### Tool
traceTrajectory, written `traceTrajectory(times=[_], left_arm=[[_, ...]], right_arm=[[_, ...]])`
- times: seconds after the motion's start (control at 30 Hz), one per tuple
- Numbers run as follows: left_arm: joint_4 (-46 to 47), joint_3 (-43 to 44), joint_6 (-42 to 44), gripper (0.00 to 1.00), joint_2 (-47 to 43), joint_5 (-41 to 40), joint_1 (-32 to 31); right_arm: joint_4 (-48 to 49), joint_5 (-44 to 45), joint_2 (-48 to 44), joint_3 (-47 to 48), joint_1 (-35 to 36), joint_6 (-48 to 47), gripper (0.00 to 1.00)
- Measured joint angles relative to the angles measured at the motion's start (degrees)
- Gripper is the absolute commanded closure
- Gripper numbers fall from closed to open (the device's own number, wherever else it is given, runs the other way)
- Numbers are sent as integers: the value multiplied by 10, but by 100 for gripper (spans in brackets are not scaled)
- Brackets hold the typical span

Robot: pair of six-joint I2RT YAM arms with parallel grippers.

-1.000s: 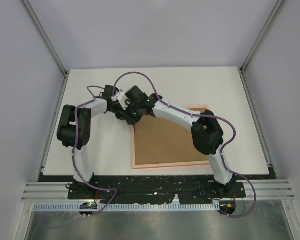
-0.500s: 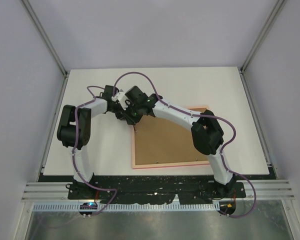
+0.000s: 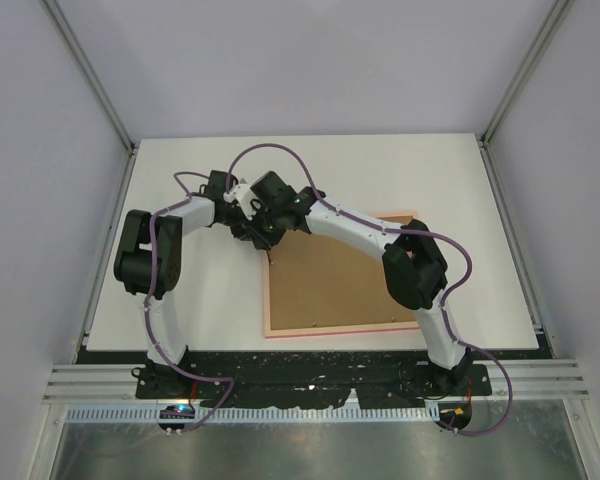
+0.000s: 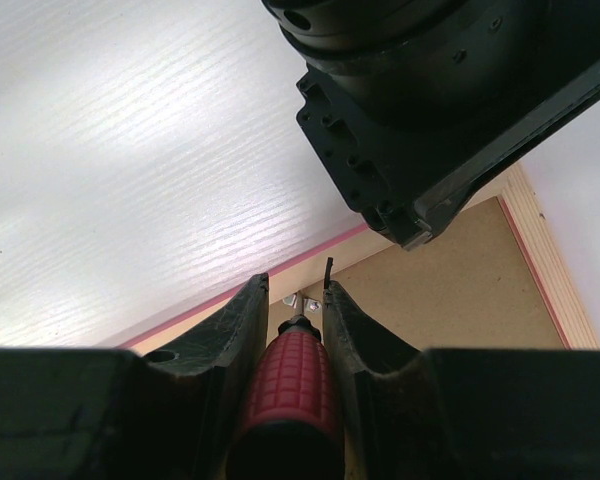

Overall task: Take the photo out of the frame
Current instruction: Release the photo frame item from the photo frame.

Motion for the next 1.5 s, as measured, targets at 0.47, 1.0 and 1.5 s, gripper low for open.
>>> traceTrajectory(times=[0.47, 1.0, 1.5], left_arm=[[0, 0, 0, 100, 0, 0, 0], [0, 0, 0, 100, 0, 0, 0], [0, 0, 0, 100, 0, 0, 0]], right_arm=[[-19, -15, 0, 5, 0, 3, 92], [3, 59, 0, 8, 0, 19, 92], [8, 25, 0, 8, -1, 30, 92]])
